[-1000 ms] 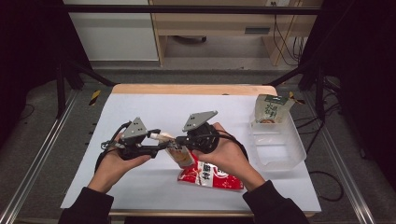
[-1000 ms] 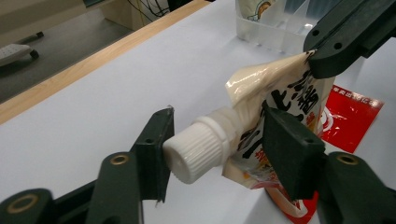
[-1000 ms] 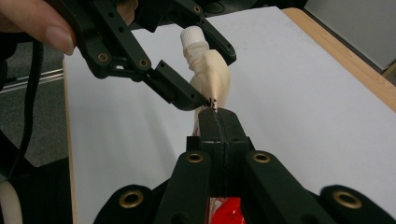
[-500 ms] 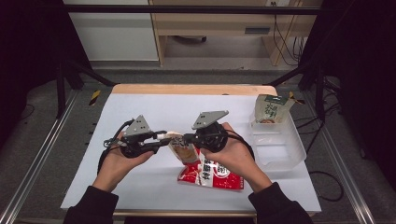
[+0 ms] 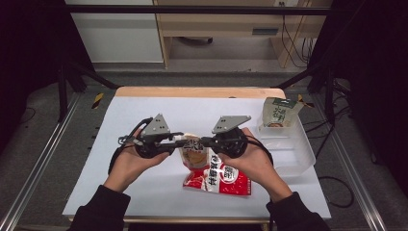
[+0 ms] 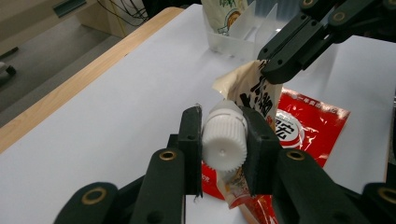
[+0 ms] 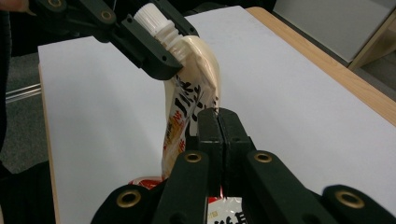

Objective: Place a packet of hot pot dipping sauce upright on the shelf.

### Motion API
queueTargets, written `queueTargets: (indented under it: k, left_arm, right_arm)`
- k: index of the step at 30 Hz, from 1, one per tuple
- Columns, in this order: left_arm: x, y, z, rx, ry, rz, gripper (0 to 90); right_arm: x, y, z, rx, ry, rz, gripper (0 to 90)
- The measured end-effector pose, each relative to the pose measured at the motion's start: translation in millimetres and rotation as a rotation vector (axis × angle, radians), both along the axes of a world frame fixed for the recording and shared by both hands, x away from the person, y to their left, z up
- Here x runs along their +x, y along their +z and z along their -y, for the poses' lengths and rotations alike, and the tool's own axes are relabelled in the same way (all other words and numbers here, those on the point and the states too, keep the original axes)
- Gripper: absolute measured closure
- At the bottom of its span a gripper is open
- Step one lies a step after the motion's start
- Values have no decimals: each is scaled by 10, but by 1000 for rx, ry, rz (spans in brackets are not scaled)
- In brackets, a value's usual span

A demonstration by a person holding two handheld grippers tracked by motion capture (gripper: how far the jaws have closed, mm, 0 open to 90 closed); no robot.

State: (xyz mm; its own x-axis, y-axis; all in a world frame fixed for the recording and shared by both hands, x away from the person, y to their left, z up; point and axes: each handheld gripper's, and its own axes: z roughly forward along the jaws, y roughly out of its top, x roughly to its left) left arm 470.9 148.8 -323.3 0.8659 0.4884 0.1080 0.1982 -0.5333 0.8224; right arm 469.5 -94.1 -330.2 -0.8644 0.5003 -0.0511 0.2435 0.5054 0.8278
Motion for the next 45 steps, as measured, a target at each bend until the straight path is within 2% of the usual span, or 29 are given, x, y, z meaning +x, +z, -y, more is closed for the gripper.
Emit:
queueTargets:
  k: [7,10,15,20,24,25,26,27,28,29,34,37,38,39,45]
  left_arm:
    - [26,56,136,22,-39,-8,728]
    - [36,65,196,29,-48,-24,729]
    - [46,73,234,27,-65,-37,732]
    - [39,107,284,57,-94,-37,733]
    - [36,119,299,63,-106,-39,734]
    - [33,122,303,64,-106,-38,734]
    - [31,124,307,67,-109,-35,734]
    - [32,129,307,69,-111,-34,734]
    - [34,135,305,68,-111,-34,734]
    - [37,140,301,66,-112,-34,734]
    - [49,156,293,71,-117,-36,734]
    - [49,160,297,73,-122,-33,734]
    - [49,160,299,73,-123,-33,734]
    - [47,155,308,78,-126,-34,734]
    - [48,137,326,85,-135,-37,734]
  right_arm:
    - [-5,-3,118,-16,-10,-4,894]
    - [-6,3,167,-27,-19,-5,891]
    - [-3,-4,217,-37,-18,-11,882]
    - [2,-15,251,-46,-10,-18,863]
    - [7,-9,264,-54,-10,-16,836]
    - [11,0,268,-65,-7,-10,798]
    - [11,0,268,-65,-7,-10,798]
    - [13,16,269,-94,-2,5,721]
    - [13,16,269,-94,-2,5,721]
    - [16,22,263,-108,-2,16,673]
    - [32,77,209,-208,29,66,481]
    - [60,134,148,-252,63,92,411]
    - [60,134,148,-252,63,92,411]
    - [80,166,123,-269,83,88,380]
    - [123,229,49,-310,116,64,333]
